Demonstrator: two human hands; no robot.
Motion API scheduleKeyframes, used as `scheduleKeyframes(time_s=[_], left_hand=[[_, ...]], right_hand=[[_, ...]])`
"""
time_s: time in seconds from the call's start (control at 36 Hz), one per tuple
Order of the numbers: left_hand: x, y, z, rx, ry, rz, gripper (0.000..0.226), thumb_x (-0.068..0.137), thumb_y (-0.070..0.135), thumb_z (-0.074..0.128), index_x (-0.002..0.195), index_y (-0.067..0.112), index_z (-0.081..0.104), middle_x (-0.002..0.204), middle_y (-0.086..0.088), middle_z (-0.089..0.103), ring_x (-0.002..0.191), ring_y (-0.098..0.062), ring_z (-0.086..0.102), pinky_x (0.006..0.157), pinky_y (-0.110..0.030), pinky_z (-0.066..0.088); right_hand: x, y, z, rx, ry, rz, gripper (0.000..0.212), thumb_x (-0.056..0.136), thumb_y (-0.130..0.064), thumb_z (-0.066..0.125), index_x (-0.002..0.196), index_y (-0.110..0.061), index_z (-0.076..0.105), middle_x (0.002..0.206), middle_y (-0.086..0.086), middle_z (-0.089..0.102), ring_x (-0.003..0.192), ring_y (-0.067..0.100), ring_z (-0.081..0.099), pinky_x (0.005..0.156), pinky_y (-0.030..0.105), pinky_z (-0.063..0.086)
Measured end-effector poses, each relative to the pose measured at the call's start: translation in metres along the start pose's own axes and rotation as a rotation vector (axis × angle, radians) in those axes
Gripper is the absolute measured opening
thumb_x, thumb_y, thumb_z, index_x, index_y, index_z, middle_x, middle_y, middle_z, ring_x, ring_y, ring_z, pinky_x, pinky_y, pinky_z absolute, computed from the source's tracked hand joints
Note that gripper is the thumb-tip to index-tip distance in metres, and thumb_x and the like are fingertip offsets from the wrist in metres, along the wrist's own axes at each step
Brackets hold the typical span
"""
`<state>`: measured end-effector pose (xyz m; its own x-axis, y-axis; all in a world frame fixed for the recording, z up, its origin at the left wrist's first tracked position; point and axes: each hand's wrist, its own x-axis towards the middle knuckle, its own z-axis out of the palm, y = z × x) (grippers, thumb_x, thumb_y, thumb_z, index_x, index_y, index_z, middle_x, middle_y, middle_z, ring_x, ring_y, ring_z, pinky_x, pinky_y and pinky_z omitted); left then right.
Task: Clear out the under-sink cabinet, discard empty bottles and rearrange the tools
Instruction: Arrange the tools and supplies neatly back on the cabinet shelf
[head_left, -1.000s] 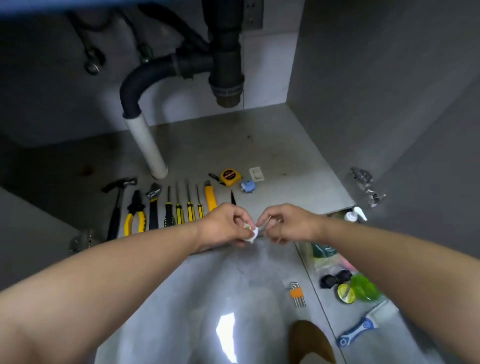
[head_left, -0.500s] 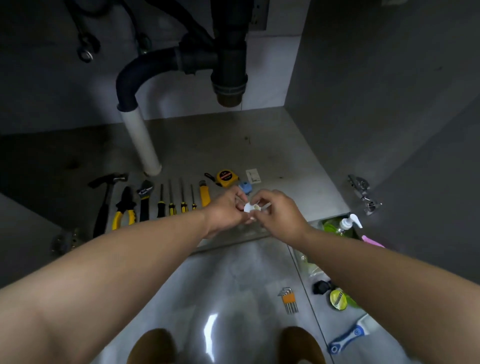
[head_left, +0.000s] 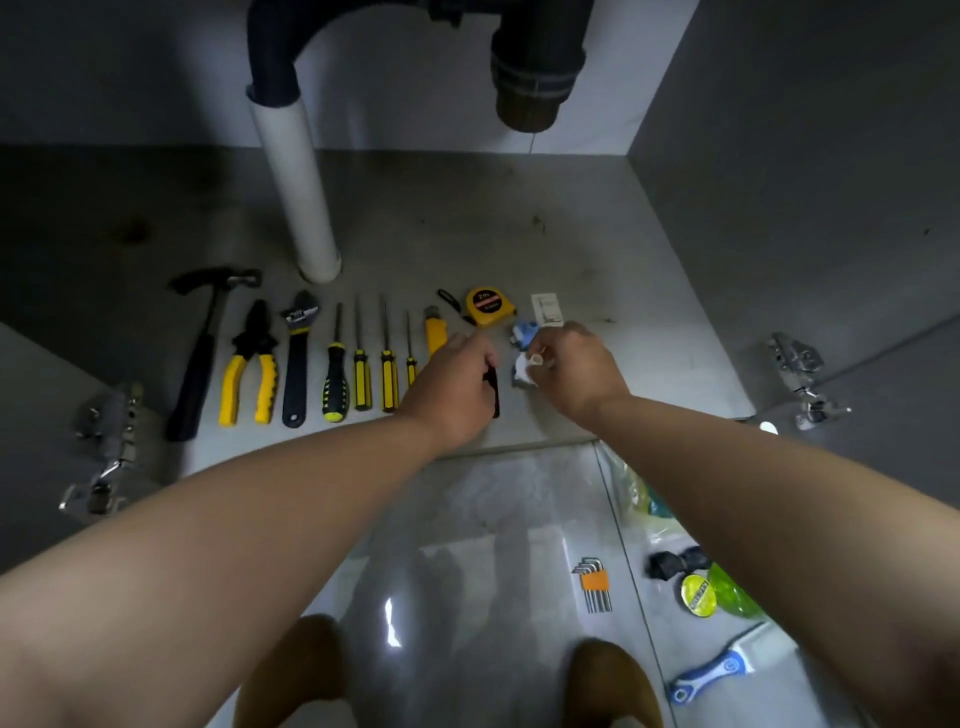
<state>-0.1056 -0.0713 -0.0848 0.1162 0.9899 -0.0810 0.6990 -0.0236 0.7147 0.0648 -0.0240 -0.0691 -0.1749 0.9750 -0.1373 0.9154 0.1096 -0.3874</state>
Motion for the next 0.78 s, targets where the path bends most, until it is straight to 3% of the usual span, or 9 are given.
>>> scheduleKeyframes(time_s=[0.08, 0.17, 0.36, 0.47, 0.61, 0.72, 0.78], left_hand=[[-0.007, -0.002, 0.001, 0.023, 0.005, 0.003, 0.025, 0.091, 0.001, 0.053, 0.110, 0.016, 0.058, 0.113, -0.007, 0.053, 0.101, -0.025, 0.057, 0.089, -0.046, 0.052], [-0.014, -0.003, 0.000, 0.057, -0.009, 0.015, 0.022, 0.094, 0.004, 0.052, 0.111, 0.017, 0.058, 0.113, -0.006, 0.053, 0.102, -0.027, 0.058, 0.088, -0.048, 0.052], [-0.036, 0.006, 0.002, 0.195, -0.060, 0.191, 0.020, 0.095, 0.009, 0.053, 0.109, 0.022, 0.056, 0.110, 0.002, 0.047, 0.088, -0.023, 0.055, 0.073, -0.047, 0.052], [-0.050, 0.016, 0.017, 0.272, -0.294, 0.289, 0.022, 0.093, 0.013, 0.053, 0.111, 0.026, 0.054, 0.113, 0.005, 0.045, 0.092, -0.020, 0.054, 0.076, -0.044, 0.052], [-0.065, 0.025, 0.067, 0.397, -0.745, 0.275, 0.027, 0.096, 0.017, 0.052, 0.121, 0.026, 0.059, 0.123, -0.001, 0.052, 0.110, -0.025, 0.057, 0.087, -0.035, 0.049], [-0.077, 0.028, 0.113, 0.419, -0.928, 0.220, 0.037, 0.098, 0.018, 0.059, 0.134, 0.020, 0.054, 0.130, -0.006, 0.050, 0.116, -0.026, 0.056, 0.085, -0.031, 0.044], [-0.081, 0.029, 0.134, 0.399, -0.944, 0.187, 0.048, 0.097, 0.018, 0.061, 0.144, 0.019, 0.048, 0.135, -0.010, 0.048, 0.121, -0.029, 0.054, 0.092, -0.032, 0.045]], right_hand=[[0.001, -0.002, 0.005, 0.001, -0.010, 0.002, 0.021, 0.093, -0.023, 0.062, 0.108, -0.014, 0.073, 0.123, 0.021, 0.058, 0.111, 0.041, 0.059, 0.094, 0.040, 0.051], [-0.001, 0.000, 0.010, 0.018, -0.024, 0.006, 0.020, 0.094, -0.022, 0.062, 0.109, -0.015, 0.074, 0.119, 0.018, 0.059, 0.108, 0.038, 0.060, 0.092, 0.035, 0.050], [-0.014, 0.016, 0.004, 0.088, -0.077, 0.005, 0.033, 0.091, -0.014, 0.064, 0.123, -0.018, 0.067, 0.117, 0.011, 0.062, 0.104, 0.028, 0.062, 0.094, 0.030, 0.049], [-0.041, 0.039, -0.008, 0.130, -0.109, -0.037, 0.018, 0.091, -0.013, 0.059, 0.106, -0.017, 0.069, 0.099, 0.005, 0.068, 0.087, 0.022, 0.064, 0.080, 0.029, 0.053], [-0.094, 0.077, -0.007, 0.100, -0.163, -0.050, 0.010, 0.088, -0.012, 0.062, 0.088, -0.014, 0.071, 0.074, -0.003, 0.066, 0.069, 0.018, 0.061, 0.064, 0.023, 0.040], [-0.141, 0.109, 0.017, 0.103, -0.312, -0.006, 0.009, 0.086, -0.009, 0.064, 0.087, -0.013, 0.072, 0.077, 0.004, 0.073, 0.073, 0.024, 0.072, 0.068, 0.034, 0.056], [-0.162, 0.121, 0.036, 0.086, -0.368, 0.035, 0.009, 0.088, -0.015, 0.063, 0.088, -0.015, 0.072, 0.082, 0.007, 0.074, 0.078, 0.026, 0.072, 0.070, 0.037, 0.056]])
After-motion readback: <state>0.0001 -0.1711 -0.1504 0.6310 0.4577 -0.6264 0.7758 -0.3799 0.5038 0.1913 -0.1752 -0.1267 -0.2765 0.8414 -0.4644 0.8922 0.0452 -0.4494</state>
